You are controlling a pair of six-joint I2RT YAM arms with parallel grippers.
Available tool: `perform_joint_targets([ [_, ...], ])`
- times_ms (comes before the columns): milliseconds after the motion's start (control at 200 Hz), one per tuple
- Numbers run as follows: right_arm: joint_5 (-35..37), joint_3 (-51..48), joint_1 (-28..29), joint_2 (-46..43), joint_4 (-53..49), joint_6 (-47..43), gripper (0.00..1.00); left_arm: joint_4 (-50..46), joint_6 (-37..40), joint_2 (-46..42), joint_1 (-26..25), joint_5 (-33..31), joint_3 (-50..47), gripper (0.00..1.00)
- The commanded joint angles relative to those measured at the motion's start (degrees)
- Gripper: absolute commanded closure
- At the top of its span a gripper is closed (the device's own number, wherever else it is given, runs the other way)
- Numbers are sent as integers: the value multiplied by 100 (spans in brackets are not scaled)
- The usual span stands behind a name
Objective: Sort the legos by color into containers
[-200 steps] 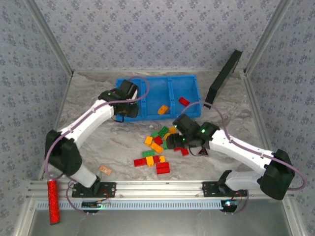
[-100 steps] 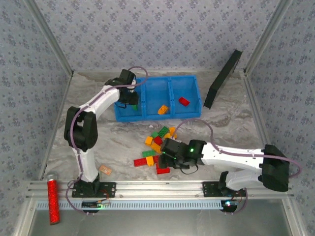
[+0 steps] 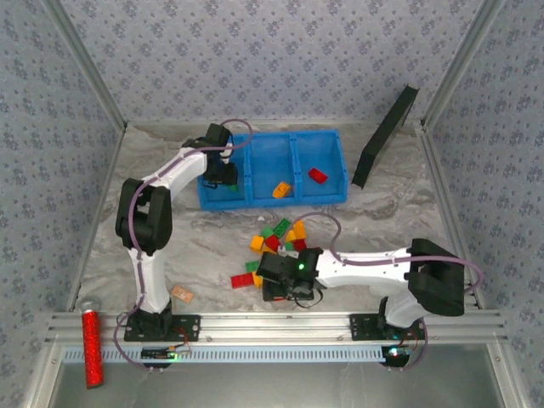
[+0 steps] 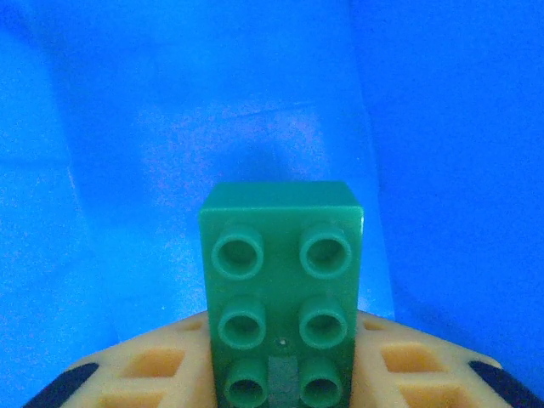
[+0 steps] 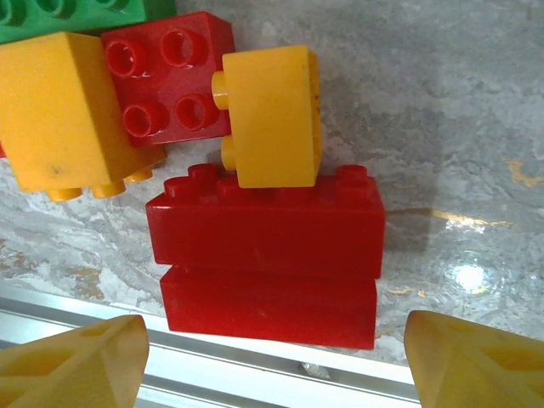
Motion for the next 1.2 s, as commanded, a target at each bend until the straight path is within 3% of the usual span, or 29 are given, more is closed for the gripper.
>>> perform_joint_targets([
  [0, 173, 174, 37, 172, -143, 38, 20, -48, 9, -5, -21, 122, 169, 56],
  [330, 116, 235, -39, 467, -188, -222, 22, -70, 35, -278, -29, 127, 65, 44],
  [745, -80, 151, 18, 484, -358, -568, 40, -158, 105, -792, -38, 114, -91, 41],
  [1049, 46, 119, 10, -262, -1079, -708, 45, -480, 167, -1556, -106, 360, -368, 39],
  [1194, 243, 280, -268, -971, -1842, -937, 45, -929, 258, -1950, -391, 304, -550, 39],
])
